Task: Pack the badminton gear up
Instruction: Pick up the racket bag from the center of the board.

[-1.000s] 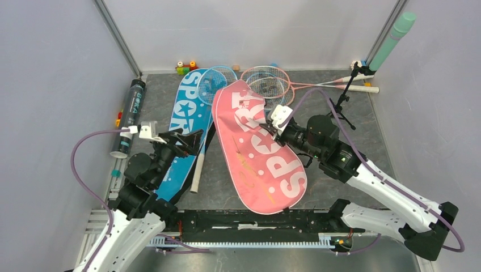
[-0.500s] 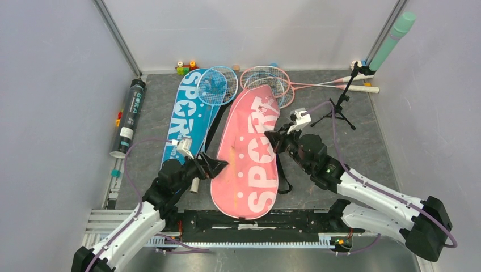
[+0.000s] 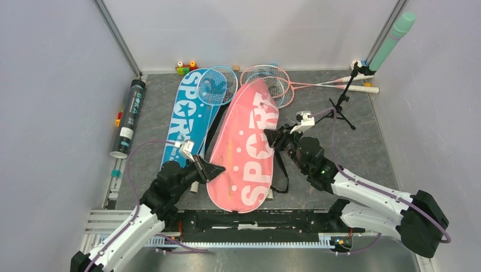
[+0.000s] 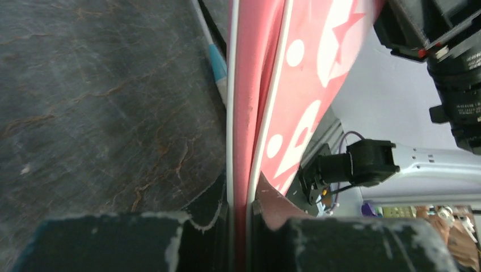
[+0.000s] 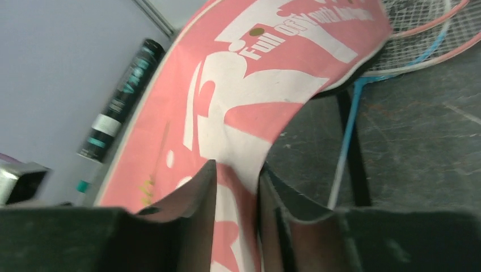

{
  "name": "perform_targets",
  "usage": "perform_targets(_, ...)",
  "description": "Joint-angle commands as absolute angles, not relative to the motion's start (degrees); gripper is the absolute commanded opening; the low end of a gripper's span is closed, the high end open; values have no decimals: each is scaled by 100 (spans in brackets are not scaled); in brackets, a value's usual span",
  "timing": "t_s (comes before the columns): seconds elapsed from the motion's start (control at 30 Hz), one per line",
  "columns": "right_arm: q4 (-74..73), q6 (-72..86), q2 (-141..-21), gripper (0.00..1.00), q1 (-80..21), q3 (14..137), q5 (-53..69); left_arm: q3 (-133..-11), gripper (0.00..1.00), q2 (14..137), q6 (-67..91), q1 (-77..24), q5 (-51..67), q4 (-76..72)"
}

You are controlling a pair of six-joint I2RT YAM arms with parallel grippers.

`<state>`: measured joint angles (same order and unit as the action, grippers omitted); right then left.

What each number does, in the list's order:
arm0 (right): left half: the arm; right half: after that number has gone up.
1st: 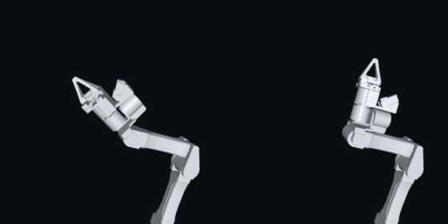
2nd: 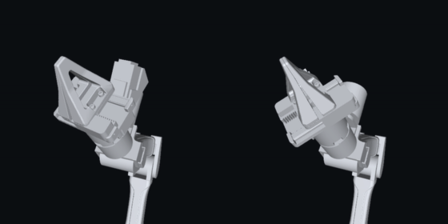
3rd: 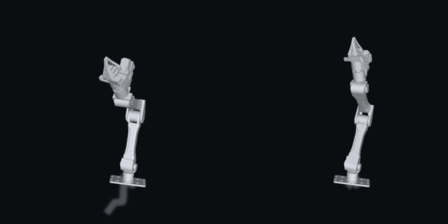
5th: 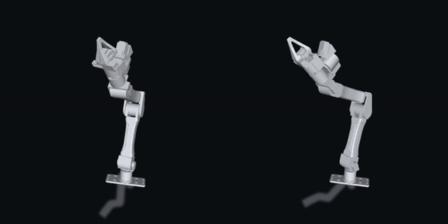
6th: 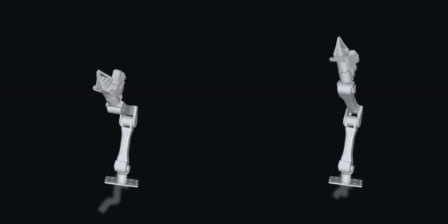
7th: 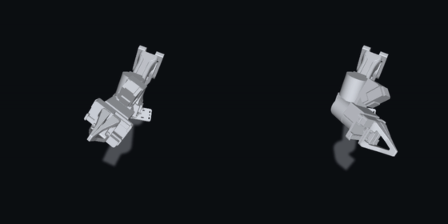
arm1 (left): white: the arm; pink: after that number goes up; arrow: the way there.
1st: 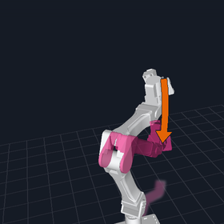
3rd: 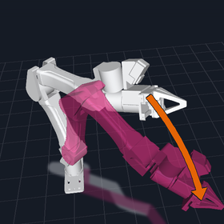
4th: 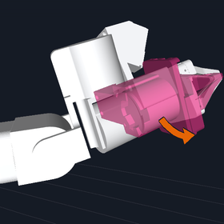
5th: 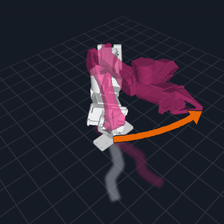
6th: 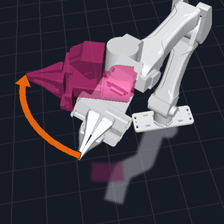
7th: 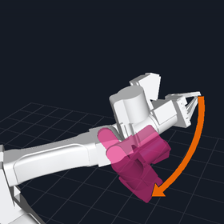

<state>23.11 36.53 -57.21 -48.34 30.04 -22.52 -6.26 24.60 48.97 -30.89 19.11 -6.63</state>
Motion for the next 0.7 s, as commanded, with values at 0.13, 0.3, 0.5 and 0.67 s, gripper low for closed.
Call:
perform_targets(0.13, 1575, 2092, -6075, 75, -4809, 3167, -2432, -1881, 2, 1173, 4880, -3112, -1114, 2675)
perform_targets(0.3, 1233, 1920, -6217, 89, -4761, 3042, -3552, -2248, 2, 659, 5111, -3116, -1955, 3697)
perform_targets(0.5, 1419, 1818, -7212, 86, -4496, 3566, -3238, -2283, 2, 875, 5144, -3111, -1540, 3789)
perform_targets(0.67, 1311, 2074, -8800, 77, -4331, 4726, -2067, -2323, 2, 1059, 5133, -3112, -1123, 3804)
